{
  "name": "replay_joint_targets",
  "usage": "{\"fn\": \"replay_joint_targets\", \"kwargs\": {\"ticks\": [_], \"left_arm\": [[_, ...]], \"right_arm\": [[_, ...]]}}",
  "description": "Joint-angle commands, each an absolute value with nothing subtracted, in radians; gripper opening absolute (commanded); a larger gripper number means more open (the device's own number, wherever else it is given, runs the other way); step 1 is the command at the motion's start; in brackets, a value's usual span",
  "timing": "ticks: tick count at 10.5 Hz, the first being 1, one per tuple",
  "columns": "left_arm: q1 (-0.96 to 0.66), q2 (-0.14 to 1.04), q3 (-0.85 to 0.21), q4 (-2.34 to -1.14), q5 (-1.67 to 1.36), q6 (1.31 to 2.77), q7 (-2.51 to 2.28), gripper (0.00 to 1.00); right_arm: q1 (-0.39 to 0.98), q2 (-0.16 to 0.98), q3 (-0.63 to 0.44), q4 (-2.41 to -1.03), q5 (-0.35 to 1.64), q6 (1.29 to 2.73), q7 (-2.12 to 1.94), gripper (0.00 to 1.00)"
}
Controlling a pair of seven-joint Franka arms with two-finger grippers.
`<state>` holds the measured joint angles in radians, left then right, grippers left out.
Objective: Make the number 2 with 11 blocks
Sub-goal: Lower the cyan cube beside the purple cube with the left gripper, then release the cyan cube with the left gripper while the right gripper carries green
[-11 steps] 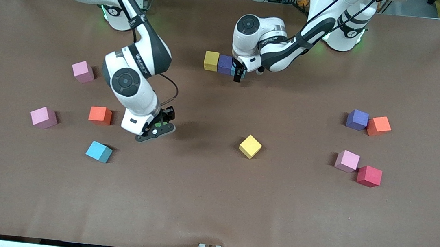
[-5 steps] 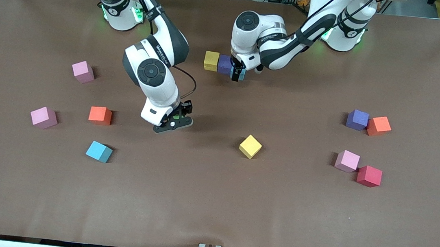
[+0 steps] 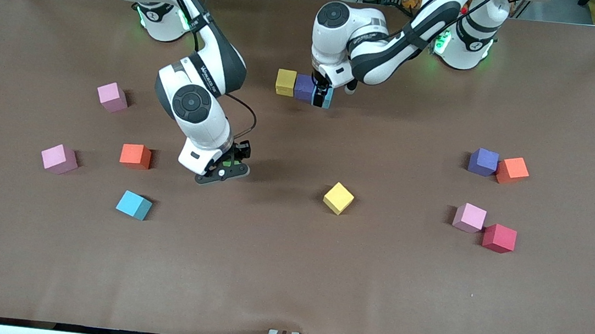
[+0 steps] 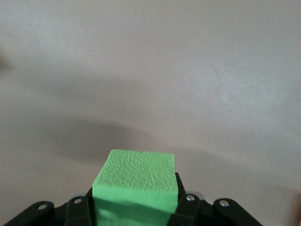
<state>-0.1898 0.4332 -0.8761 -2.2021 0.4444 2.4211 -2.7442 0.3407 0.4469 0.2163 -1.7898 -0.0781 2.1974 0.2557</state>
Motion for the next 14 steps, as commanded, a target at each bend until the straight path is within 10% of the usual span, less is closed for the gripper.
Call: {"fn": "replay_joint_targets", "kwargs": {"ticks": [1,8,14], "left_arm": [[0.027,0.411,-1.064,-2.195,0.483,2.329,-2.782,1.0],[0.392,0.471,-1.171,-2.007,0.491,2.206,-2.247,1.0],[0.117,0.606,-0.736,-1.686,0.499,2.204,-1.877,1.0]], "right_arm": [[0.334,0.431,0.222,-1.796,-0.078,2.184,0.248,0.0],[0.438,0.436,0.226,-1.793,-0.075,2.186,0.403,0.0],[0.661,0.469,0.225,-1.796,-0.075,2.226,0.792,0.0]]}}
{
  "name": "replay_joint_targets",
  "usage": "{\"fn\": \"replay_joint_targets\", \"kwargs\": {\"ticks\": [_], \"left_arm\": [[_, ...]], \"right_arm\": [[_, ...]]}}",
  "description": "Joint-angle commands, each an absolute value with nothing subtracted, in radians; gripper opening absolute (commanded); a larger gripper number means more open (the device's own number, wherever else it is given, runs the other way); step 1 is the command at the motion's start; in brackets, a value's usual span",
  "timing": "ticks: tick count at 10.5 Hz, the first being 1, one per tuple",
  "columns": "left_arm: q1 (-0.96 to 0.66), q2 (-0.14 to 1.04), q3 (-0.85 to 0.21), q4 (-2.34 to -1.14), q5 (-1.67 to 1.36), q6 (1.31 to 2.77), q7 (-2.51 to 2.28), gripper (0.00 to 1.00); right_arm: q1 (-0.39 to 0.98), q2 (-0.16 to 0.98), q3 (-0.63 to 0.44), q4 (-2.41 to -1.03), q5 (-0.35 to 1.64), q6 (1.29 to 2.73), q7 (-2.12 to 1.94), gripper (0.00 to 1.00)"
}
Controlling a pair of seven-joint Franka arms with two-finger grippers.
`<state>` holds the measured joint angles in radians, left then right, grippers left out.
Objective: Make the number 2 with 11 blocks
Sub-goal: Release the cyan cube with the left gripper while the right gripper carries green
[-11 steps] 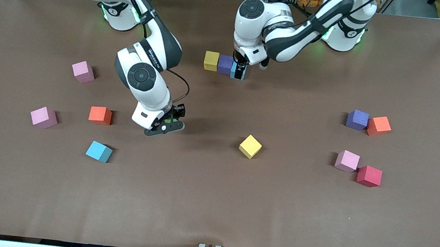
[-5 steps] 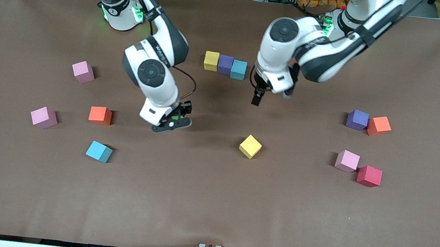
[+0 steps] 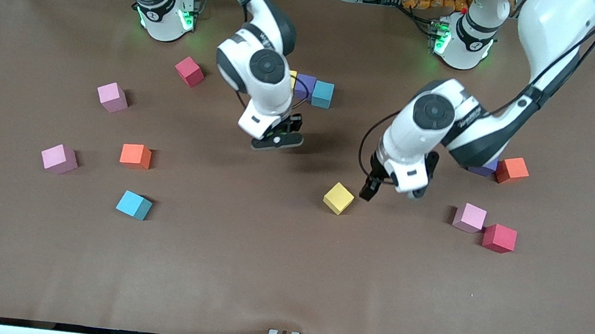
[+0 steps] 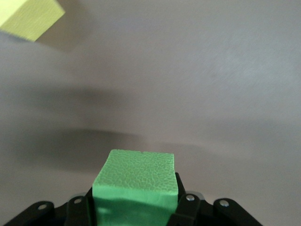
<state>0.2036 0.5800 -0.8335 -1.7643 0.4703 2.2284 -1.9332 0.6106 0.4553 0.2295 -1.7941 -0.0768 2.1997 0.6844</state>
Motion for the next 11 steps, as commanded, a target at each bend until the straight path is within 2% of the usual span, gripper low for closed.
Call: {"fn": "replay_joint_targets", "kwargs": {"ticks": [1,2,5,7,11], "left_arm": [[0.092,0.615,-0.692,-1.663,0.492,2.204,-1.773,1.0],[0.091,0.632,-0.684,-1.632,0.476,2.201,-1.665,1.0],[0.068,0.731,-0.683,-1.455,0.456,2.036,-1.548,1.0],[0.052,0.749,-0.675,-1.439,0.457,2.034,-1.546,1.0],[-0.132,0.75,-0.513,-1.434,0.453,2.033,-1.546,1.0]], "right_arm": [[0.702,0.488,0.225,-1.796,-0.075,2.267,0.904,0.0],[0.731,0.515,0.225,-1.798,-0.075,2.295,0.995,0.0],[0.773,0.593,0.224,-1.795,-0.075,2.413,1.15,0.0],[0.775,0.615,0.224,-1.796,-0.075,2.425,1.163,0.0],[0.784,0.646,0.225,-1.795,-0.075,2.439,1.192,0.0]]}}
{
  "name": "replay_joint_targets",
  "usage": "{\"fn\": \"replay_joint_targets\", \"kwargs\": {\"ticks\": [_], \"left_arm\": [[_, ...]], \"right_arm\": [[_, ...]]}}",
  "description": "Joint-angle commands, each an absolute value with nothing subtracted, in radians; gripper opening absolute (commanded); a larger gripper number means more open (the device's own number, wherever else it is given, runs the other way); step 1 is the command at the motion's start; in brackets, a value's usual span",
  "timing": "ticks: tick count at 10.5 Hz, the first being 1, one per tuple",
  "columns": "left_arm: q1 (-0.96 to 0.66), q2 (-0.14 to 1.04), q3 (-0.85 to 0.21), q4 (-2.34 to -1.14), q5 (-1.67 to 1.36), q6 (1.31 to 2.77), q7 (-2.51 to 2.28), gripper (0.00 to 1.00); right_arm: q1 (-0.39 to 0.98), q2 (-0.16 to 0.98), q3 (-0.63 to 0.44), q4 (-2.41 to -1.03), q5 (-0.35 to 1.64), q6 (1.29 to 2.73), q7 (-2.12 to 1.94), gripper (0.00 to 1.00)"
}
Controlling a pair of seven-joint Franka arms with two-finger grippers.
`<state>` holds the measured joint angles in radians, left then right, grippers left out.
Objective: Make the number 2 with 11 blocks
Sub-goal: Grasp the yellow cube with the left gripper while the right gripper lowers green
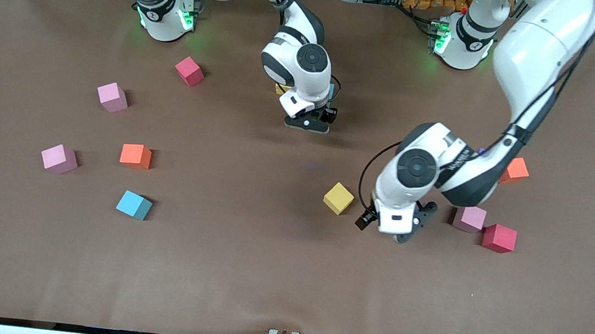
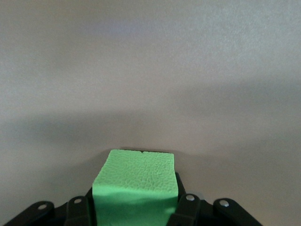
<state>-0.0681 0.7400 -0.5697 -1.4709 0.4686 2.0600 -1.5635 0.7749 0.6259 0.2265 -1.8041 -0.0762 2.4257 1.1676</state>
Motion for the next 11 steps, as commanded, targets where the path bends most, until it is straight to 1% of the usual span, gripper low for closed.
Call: {"fn": "replay_joint_targets", "kwargs": {"ticks": [1,3,6,8,9,11], "left_arm": [[-0.143,0.759,-0.511,-1.434,0.449,2.033,-1.552,1.0],[-0.161,0.762,-0.511,-1.424,0.436,2.034,-1.555,1.0],[-0.198,0.798,-0.508,-1.404,0.417,2.048,-1.591,1.0],[-0.257,0.845,-0.467,-1.343,0.414,2.056,-1.667,1.0],[-0.271,0.848,-0.445,-1.339,0.414,2.056,-1.678,1.0],[-0.272,0.85,-0.445,-1.339,0.413,2.056,-1.686,1.0]], "right_arm": [[0.785,0.647,0.225,-1.796,-0.075,2.444,1.192,0.0],[0.802,0.647,0.225,-1.798,-0.075,2.442,1.192,0.0],[0.821,0.647,0.224,-1.801,-0.075,2.441,1.198,0.0],[0.824,0.647,0.224,-1.804,-0.081,2.439,1.198,0.0],[0.83,0.647,0.222,-1.807,-0.087,2.439,1.198,0.0],[0.833,0.647,0.222,-1.81,-0.091,2.439,1.197,0.0]]}}
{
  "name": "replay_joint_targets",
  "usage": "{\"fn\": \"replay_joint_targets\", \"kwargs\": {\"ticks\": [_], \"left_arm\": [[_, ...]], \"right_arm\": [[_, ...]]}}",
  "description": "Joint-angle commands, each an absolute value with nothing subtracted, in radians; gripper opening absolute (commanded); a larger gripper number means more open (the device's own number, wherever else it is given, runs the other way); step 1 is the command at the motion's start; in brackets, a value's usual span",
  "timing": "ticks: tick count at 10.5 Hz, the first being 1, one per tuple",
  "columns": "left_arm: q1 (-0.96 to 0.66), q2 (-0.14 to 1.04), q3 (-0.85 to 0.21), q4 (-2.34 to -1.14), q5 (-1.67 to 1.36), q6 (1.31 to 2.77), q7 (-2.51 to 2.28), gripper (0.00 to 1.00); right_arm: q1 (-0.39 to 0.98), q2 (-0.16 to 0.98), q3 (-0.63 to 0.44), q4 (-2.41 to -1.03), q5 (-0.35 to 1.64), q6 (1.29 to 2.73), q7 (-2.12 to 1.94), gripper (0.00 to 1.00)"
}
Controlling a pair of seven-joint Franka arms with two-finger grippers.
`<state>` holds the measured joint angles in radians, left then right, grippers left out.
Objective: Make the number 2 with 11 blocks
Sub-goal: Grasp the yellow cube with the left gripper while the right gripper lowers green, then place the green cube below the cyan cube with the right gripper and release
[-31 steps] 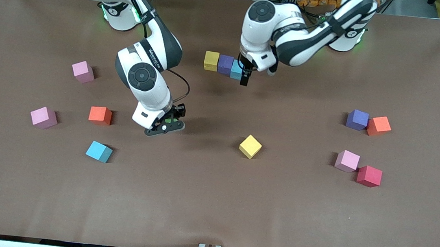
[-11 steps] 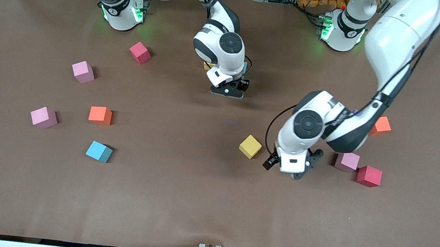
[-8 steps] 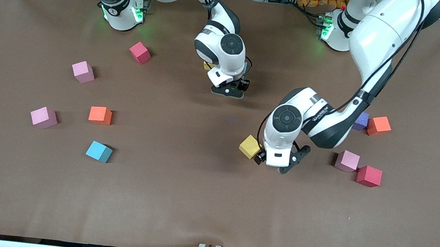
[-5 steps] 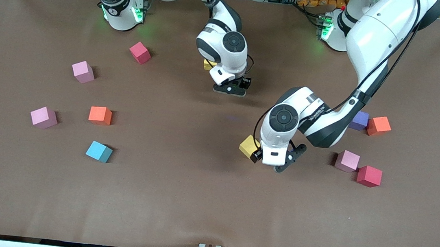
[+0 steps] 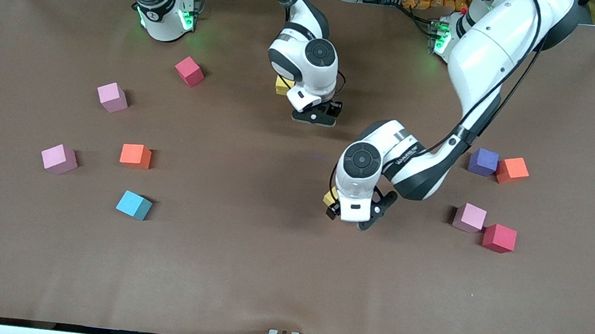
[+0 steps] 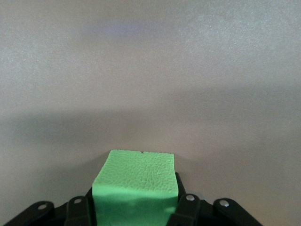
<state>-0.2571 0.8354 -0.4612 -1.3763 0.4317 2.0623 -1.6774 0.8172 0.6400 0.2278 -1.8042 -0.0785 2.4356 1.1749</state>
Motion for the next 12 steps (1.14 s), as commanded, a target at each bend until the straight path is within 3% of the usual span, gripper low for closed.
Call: {"fn": "replay_joint_targets", "kwargs": {"ticks": [1,7,8,9,11,12], "left_arm": [[-0.273,0.85,-0.445,-1.338,0.396,2.056,-1.687,1.0],[-0.284,0.836,-0.442,-1.361,0.37,2.045,-1.694,1.0],[-0.278,0.831,-0.443,-1.364,0.37,2.045,-1.694,1.0],[-0.276,0.831,-0.442,-1.37,0.37,2.045,-1.694,1.0],[-0.272,0.831,-0.442,-1.37,0.37,2.045,-1.695,1.0],[-0.268,0.833,-0.443,-1.368,0.365,2.051,-1.697,1.0]], "right_arm": [[0.834,0.647,0.221,-1.81,-0.092,2.438,1.197,0.0],[0.85,0.647,0.216,-1.818,-0.092,2.434,1.197,0.0],[0.85,0.647,0.216,-1.818,-0.092,2.433,1.198,0.05],[0.85,0.647,0.216,-1.818,-0.092,2.431,1.198,0.24],[0.85,0.646,0.215,-1.818,-0.094,2.43,1.197,1.0],[0.85,0.646,0.215,-1.816,-0.094,2.428,1.195,1.0]]}}
